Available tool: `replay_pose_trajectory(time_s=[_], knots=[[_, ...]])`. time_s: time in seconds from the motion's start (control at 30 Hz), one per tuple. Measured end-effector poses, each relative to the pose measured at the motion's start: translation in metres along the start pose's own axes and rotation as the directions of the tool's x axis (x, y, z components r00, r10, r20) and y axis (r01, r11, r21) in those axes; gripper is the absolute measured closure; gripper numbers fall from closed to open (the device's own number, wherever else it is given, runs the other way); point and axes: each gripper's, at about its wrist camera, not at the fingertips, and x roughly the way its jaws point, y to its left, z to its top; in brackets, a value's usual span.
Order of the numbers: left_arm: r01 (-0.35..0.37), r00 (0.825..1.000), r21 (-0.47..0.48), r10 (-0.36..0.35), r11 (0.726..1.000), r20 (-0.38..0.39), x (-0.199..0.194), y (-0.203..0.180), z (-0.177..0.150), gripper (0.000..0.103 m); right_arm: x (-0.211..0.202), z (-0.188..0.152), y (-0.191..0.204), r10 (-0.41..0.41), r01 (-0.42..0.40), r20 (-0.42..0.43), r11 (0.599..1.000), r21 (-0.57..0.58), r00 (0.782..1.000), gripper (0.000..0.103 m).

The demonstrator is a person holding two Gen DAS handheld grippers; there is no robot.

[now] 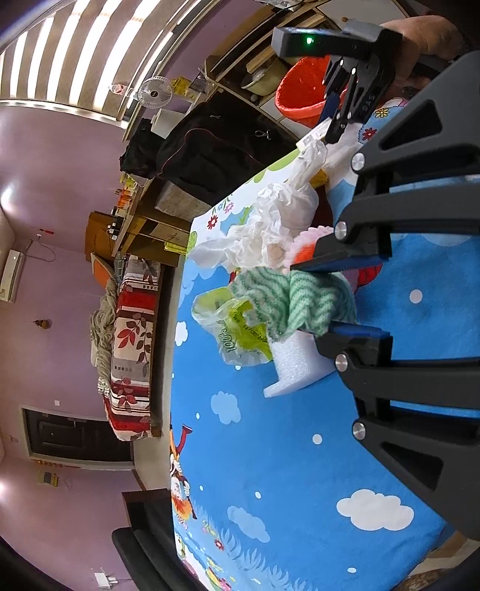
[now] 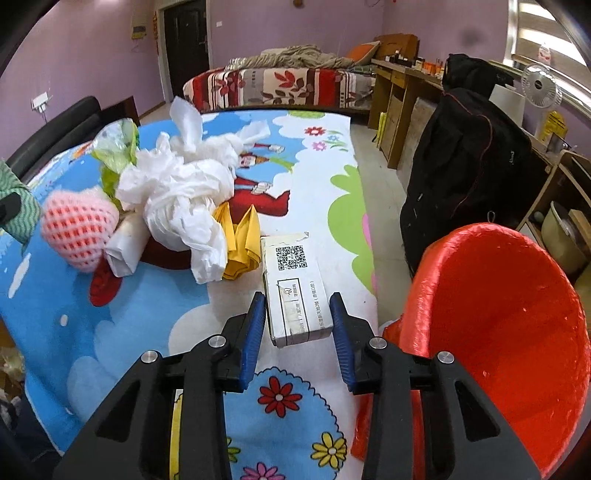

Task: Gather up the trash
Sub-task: 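Lift the white box with the right gripper while the left carries the green cloth to the bin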

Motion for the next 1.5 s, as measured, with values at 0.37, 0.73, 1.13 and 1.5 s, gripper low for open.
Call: replay_pose_trajectory(time_s=[0.37, 0.73, 1.13, 1.5], knots=[[0.021, 1.0, 0.021, -0.02, 1.0, -0.022, 0.005, -0.009, -0.003, 0.079, -0.034, 0.0, -0.008, 0.011, -0.014, 0.069, 0.999, 0.038, 0.998, 0.068], [0.036, 0.999, 0.041, -0.035, 0.999, -0.031, 0.009, -0.019, -0.008, 0.079, -0.047, -0.002, -0.014, 0.008, -0.014, 0.1, 0.998, 0.058, 0.995, 0.068], [0.131, 0.991, 0.101, -0.132, 0.986, 0.01, 0.0, -0.056, 0.01, 0.079, -0.076, -0.009, -0.048, -0.049, 0.032, 0.146, 0.993, 0.117, 0.988, 0.068], [0.286, 0.958, 0.203, -0.279, 0.936, -0.062, 0.013, -0.132, 0.016, 0.079, -0.101, -0.02, -0.093, -0.159, 0.129, 0.166, 0.975, 0.18, 0.973, 0.068]])
